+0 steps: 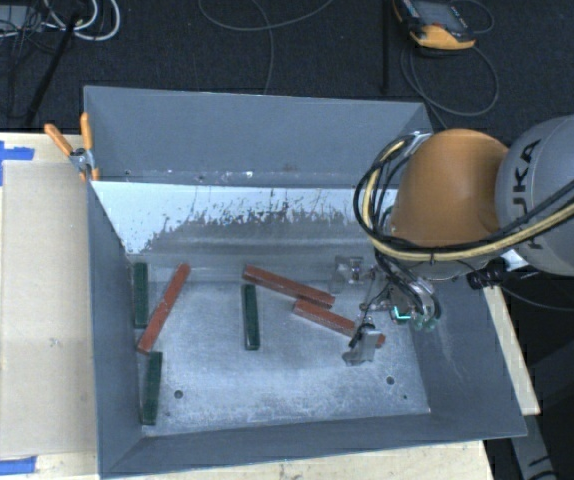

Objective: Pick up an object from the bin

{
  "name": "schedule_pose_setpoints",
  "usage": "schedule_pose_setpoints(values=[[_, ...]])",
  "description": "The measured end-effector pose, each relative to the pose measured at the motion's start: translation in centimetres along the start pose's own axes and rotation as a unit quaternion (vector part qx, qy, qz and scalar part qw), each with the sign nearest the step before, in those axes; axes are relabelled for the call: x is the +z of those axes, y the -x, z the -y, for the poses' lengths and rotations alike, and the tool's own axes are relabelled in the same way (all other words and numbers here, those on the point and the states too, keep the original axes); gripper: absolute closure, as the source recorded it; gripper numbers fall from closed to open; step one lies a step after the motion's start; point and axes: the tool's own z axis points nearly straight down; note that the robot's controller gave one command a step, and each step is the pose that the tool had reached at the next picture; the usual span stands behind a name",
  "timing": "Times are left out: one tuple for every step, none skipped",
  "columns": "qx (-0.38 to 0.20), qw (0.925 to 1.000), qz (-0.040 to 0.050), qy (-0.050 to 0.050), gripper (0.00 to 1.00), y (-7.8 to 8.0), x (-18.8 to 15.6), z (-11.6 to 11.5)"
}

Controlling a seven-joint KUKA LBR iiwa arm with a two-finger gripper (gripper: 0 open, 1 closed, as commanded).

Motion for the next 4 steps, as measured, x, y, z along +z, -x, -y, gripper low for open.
schedule_pose_setpoints(values=[[-0.089,0.9960,0.0032,0.000,0.00,7.0,11.4,2.1],[-0.088,0.9961,0.0046,0.000,1.00,7.1,11.0,2.0],[-0.072,0.9973,0.0102,-0.001,1.00,8.0,-5.9,5.1],[-0.072,0.9974,0.0056,0.000,0.00,7.8,-5.4,5.1]])
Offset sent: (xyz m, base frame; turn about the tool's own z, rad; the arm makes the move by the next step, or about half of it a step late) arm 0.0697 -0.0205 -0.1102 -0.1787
